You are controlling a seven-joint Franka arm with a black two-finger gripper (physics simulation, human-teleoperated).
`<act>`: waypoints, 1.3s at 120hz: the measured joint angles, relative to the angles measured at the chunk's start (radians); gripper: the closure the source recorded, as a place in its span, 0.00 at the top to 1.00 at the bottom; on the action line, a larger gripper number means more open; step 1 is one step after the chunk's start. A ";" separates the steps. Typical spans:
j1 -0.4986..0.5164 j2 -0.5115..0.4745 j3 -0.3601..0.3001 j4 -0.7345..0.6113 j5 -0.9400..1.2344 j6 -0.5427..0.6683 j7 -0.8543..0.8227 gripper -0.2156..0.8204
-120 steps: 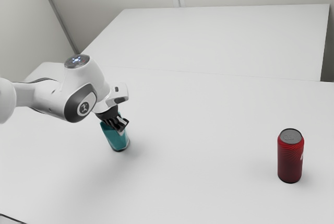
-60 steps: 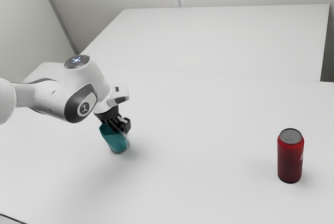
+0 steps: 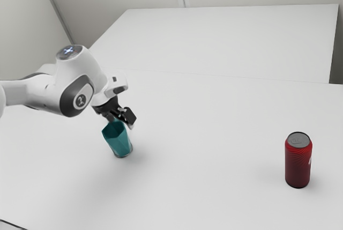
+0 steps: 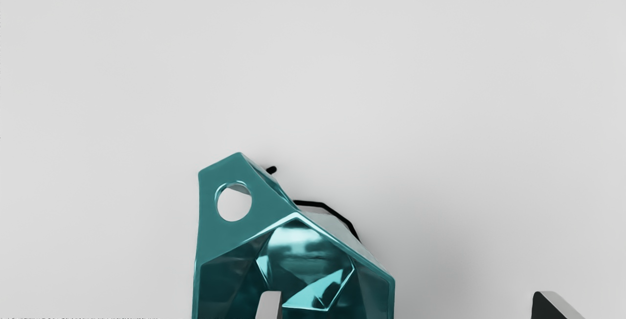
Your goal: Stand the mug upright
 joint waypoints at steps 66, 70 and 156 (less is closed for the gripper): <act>0.013 0.069 -0.009 0.376 -0.072 -0.457 -0.057 0.77; 0.013 0.078 -0.009 0.403 -0.072 -0.478 -0.059 0.77; 0.056 0.190 -0.050 0.781 -0.060 -0.797 -0.089 0.78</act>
